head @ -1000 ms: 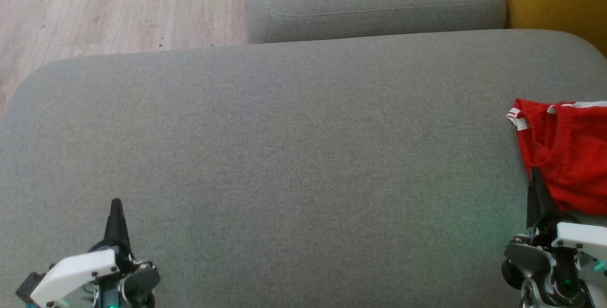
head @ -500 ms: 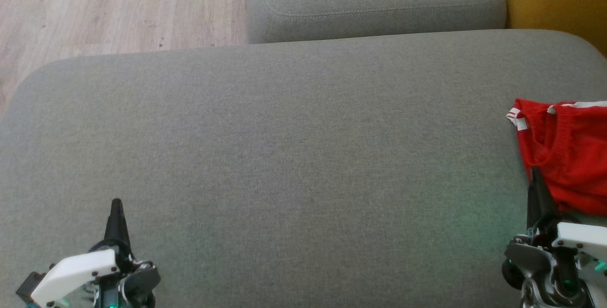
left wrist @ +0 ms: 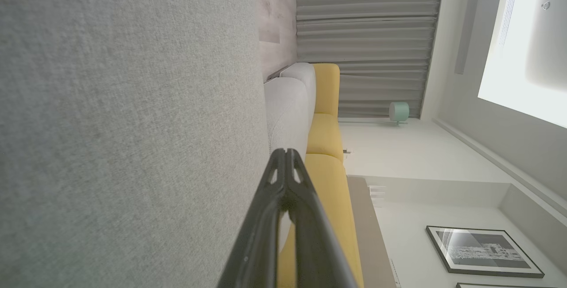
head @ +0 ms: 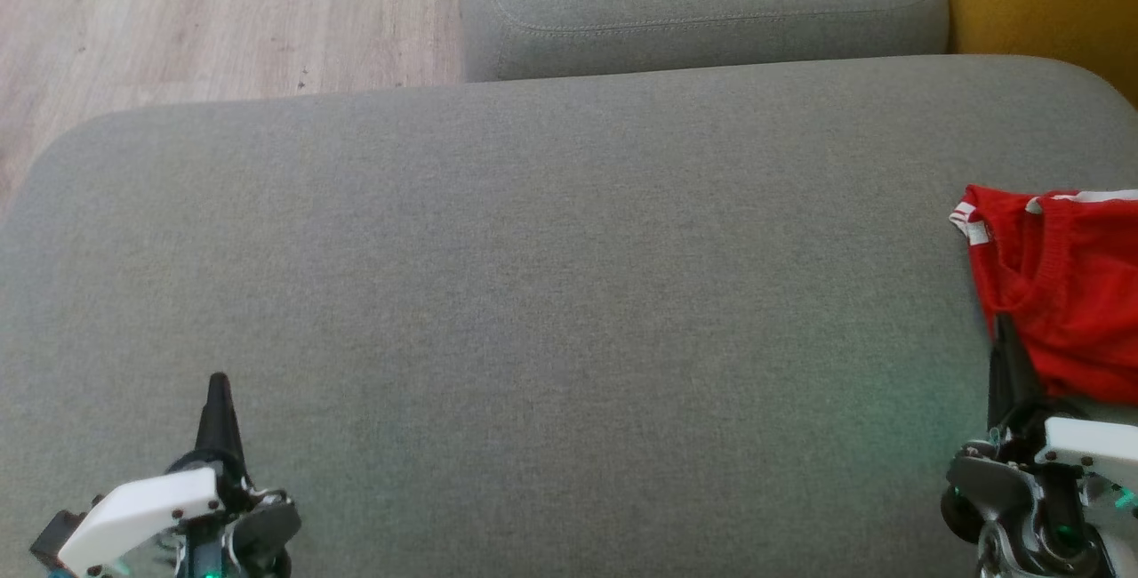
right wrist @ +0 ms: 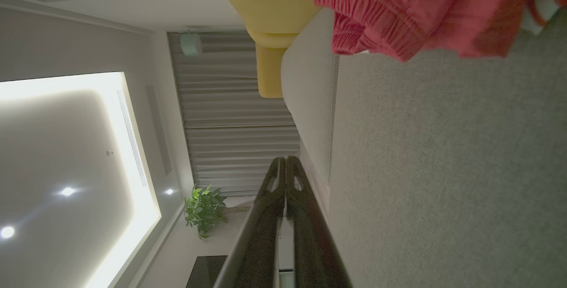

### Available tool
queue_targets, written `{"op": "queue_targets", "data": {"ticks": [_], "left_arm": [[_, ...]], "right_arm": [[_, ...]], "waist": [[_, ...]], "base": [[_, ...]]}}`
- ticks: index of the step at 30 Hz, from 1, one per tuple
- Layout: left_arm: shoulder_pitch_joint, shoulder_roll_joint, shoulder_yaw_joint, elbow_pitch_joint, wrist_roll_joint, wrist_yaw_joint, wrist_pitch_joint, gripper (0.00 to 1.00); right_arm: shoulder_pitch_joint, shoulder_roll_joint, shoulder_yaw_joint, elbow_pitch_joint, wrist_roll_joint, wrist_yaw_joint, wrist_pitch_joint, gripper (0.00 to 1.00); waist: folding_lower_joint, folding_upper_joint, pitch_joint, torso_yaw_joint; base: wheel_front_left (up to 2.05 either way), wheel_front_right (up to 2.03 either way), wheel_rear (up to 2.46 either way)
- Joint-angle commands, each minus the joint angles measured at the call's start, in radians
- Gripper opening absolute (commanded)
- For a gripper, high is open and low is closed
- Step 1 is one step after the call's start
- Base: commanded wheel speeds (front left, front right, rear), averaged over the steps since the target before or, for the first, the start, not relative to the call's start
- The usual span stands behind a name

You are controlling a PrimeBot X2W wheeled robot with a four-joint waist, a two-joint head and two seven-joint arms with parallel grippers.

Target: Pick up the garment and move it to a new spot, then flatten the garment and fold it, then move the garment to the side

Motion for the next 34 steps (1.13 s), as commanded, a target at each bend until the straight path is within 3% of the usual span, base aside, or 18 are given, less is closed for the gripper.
{"op": "queue_targets", "data": {"ticks": [1,34], "left_arm": [[-0.05,0.004,0.04,-0.029,0.0,-0.007,0.005,0.0],[-0.05,0.003,0.042,-0.029,0.002,-0.007,0.007,0.0]], "right_arm": [[-0.05,-0.009,0.021,-0.032,0.001,0.004,0.005,0.0],[-0.051,-0.008,0.019,-0.032,0.0,0.004,0.006,0.0]], "waist": [[0.0,0.0,0.0,0.0],[0.0,0.0,0.0,0.0]], "base": [[0.0,0.0,0.0],[0.0,0.0,0.0]]}}
